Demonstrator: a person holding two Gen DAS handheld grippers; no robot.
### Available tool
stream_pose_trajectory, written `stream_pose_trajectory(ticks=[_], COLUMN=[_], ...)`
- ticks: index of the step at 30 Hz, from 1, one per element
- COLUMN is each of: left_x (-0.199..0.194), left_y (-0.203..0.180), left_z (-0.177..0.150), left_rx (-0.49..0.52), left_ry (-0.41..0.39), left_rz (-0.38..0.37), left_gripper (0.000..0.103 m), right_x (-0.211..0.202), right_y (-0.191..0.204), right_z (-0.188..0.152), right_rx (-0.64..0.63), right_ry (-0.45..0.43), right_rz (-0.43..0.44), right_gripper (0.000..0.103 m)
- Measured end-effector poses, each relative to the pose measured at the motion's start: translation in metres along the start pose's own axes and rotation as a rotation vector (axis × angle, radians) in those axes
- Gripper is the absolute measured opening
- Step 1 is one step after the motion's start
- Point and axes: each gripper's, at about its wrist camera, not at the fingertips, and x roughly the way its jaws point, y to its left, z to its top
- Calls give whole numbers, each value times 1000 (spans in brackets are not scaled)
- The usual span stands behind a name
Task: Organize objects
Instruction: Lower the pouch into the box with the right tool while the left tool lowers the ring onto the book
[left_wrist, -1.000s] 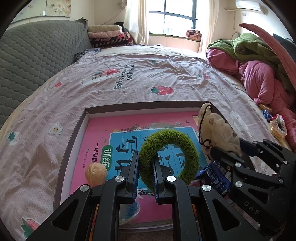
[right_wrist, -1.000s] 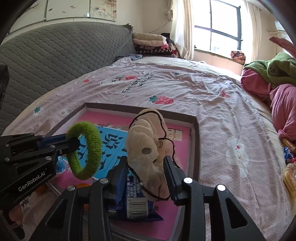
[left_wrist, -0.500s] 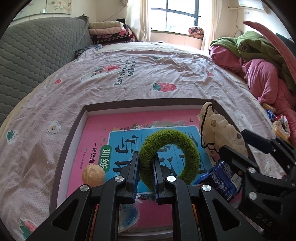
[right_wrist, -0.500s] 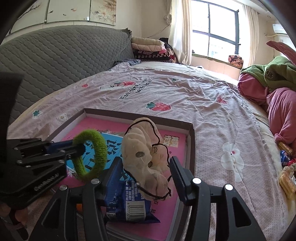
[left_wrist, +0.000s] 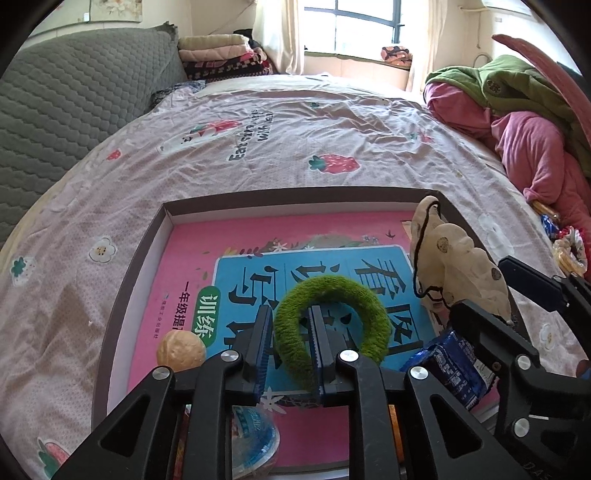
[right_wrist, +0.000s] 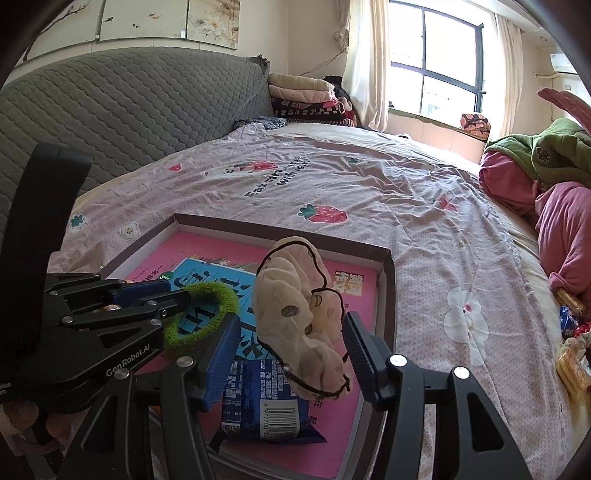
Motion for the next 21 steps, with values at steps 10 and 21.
stream_pose_trajectory(ticks=[10,21], left_x=[-5,-15], left_y=[2,5], left_z=[1,1], left_rx=[-9,-14], left_ry=[-11,-25], left_rz=[-3,3], left_gripper=[23,24], right_x=[-7,-10], right_y=[0,0], right_z=[4,4], right_rx=[12,31], right_ry=[-10,-14], right_rz=[11,19], right_gripper=[57,57])
